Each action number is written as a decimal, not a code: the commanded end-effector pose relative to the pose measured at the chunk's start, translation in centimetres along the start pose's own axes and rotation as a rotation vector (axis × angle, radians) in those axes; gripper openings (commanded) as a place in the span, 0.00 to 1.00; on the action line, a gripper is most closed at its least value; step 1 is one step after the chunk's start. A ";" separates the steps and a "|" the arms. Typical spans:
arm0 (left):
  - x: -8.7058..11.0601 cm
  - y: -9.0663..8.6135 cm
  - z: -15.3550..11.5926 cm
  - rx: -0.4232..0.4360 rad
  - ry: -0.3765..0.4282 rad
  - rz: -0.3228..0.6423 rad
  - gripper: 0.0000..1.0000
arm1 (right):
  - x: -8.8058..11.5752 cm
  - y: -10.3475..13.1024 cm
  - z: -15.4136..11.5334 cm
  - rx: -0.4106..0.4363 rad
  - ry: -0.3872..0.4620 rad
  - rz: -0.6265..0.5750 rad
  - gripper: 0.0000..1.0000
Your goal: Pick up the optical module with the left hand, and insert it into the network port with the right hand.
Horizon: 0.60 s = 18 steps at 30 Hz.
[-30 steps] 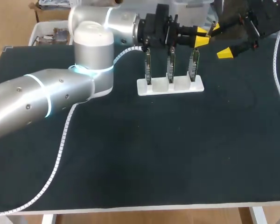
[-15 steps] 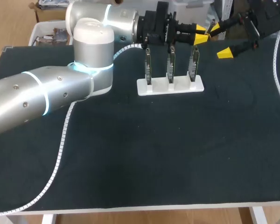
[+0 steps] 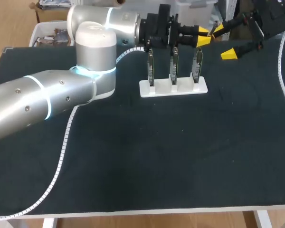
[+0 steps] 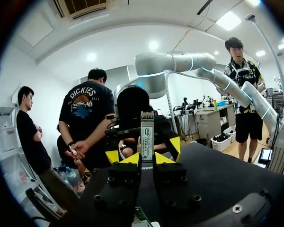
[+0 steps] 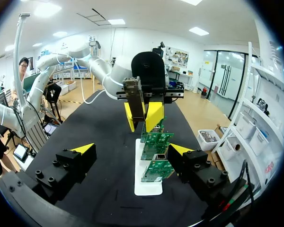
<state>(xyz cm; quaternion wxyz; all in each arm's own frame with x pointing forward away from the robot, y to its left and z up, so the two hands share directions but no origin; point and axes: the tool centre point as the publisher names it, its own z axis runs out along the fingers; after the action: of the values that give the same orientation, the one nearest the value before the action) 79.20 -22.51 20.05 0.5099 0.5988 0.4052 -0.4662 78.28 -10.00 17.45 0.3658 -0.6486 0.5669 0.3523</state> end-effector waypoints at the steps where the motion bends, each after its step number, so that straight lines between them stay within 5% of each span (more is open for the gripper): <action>1: 0.3 0.7 0.1 0.009 -0.008 0.006 0.00 | 0.0 -0.1 0.0 -0.001 0.000 0.000 1.00; 18: 0.0 1.7 0.1 0.046 -0.052 0.037 0.00 | 0.0 -0.1 0.0 -0.001 0.000 0.000 1.00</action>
<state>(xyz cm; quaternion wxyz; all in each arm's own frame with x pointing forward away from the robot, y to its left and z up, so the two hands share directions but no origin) 80.07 -22.57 20.52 0.5224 0.5990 0.3771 -0.4755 78.28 -10.00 17.45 0.3658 -0.6486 0.5669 0.3523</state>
